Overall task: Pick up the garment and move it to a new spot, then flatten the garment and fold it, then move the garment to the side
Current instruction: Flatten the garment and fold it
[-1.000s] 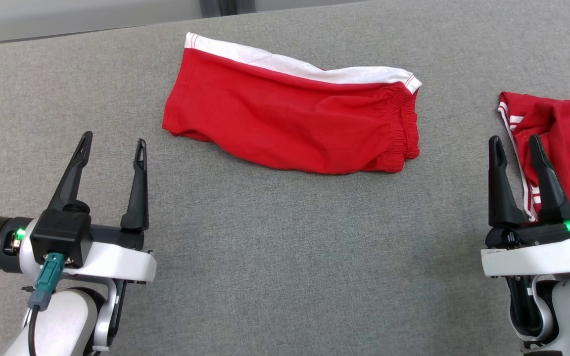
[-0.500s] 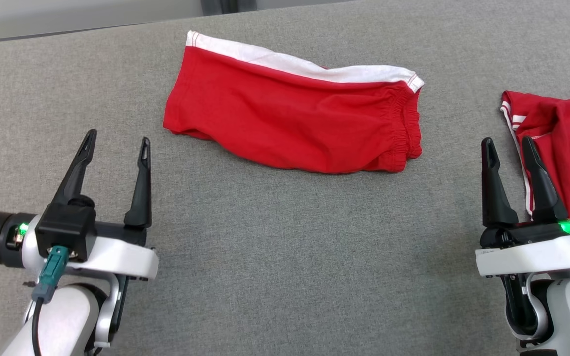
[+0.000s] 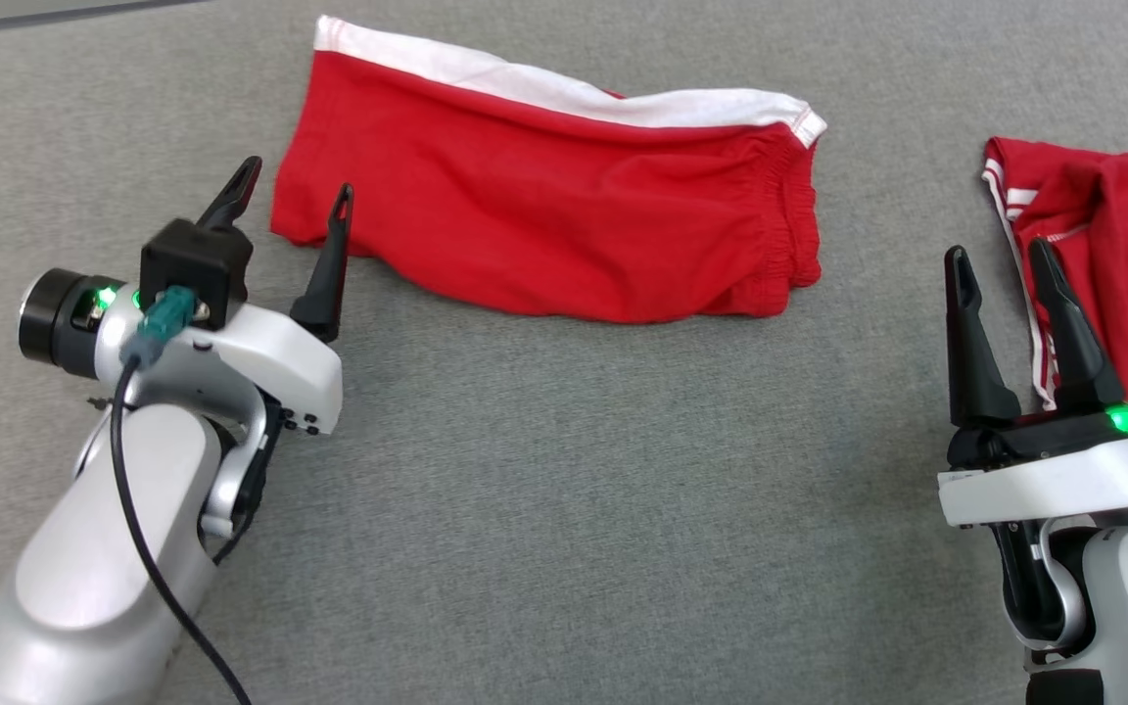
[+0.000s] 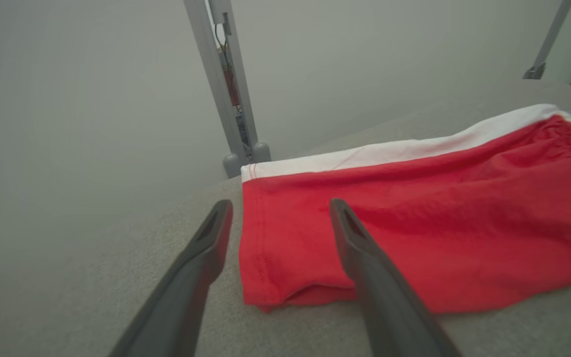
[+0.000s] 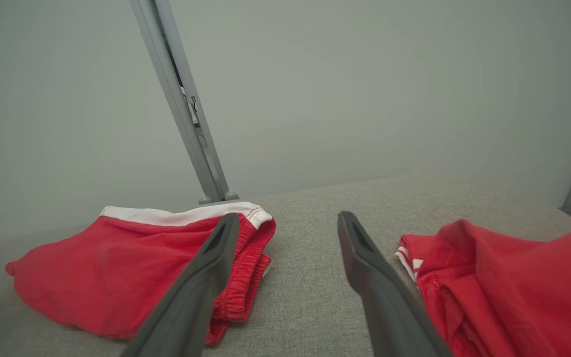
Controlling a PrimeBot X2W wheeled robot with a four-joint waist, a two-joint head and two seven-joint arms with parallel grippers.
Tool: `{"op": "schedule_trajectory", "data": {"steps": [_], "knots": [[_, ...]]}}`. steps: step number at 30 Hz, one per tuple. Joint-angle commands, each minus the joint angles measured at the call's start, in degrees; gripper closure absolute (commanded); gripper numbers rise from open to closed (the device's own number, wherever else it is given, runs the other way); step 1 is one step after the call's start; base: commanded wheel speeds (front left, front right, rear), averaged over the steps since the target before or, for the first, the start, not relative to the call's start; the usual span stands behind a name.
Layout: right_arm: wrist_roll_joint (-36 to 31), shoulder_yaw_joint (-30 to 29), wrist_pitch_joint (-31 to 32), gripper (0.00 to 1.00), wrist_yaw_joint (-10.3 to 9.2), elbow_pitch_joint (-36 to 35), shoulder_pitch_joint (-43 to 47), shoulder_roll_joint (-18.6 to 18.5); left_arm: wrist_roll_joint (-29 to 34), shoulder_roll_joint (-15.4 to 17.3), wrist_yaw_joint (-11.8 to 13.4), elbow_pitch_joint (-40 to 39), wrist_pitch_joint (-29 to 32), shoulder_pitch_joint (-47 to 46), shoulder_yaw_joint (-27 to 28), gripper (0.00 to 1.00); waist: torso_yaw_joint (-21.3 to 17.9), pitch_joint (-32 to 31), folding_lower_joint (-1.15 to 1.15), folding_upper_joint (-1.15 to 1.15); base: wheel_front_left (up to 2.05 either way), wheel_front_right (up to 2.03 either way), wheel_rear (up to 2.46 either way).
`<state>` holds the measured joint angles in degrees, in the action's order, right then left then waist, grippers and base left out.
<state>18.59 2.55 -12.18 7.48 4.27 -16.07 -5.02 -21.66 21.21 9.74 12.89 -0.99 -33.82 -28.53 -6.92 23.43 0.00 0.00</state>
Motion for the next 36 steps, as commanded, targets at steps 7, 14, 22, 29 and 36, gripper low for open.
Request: {"op": "schedule_trajectory", "data": {"steps": [7,14,22,29,36], "knots": [[-0.18,0.84,-0.77,0.00,0.03,0.86,-1.20,0.12,-3.16,-1.37,-4.43,16.52,1.38,-8.14,0.60,0.00,-3.29,3.38,0.00,0.00,0.00,0.00,0.00],[0.62,1.17,-1.30,0.00,0.03,2.01,-1.41,0.30,-6.27,-2.81,-7.76,28.66,4.66,-11.15,0.89,0.00,-3.92,3.64,0.00,0.00,0.00,0.00,0.00],[0.50,1.32,-1.52,0.00,0.03,3.24,-1.15,0.24,-8.30,-4.78,-12.42,33.30,5.36,-11.75,-0.37,1.00,-3.59,2.56,0.00,0.00,0.00,0.00,0.00],[-1.75,1.27,-0.81,0.00,0.03,3.60,-0.35,-0.73,-9.10,-5.40,-10.41,30.86,-1.10,-9.16,1.00,1.00,-2.20,0.54,0.00,0.00,0.00,0.00,0.00],[-2.37,0.60,0.90,0.00,0.03,3.14,1.57,-1.75,-10.40,-6.16,-6.93,21.67,-5.17,1.20,1.59,1.00,1.34,-1.96,0.00,0.00,0.00,0.00,0.00]]}}
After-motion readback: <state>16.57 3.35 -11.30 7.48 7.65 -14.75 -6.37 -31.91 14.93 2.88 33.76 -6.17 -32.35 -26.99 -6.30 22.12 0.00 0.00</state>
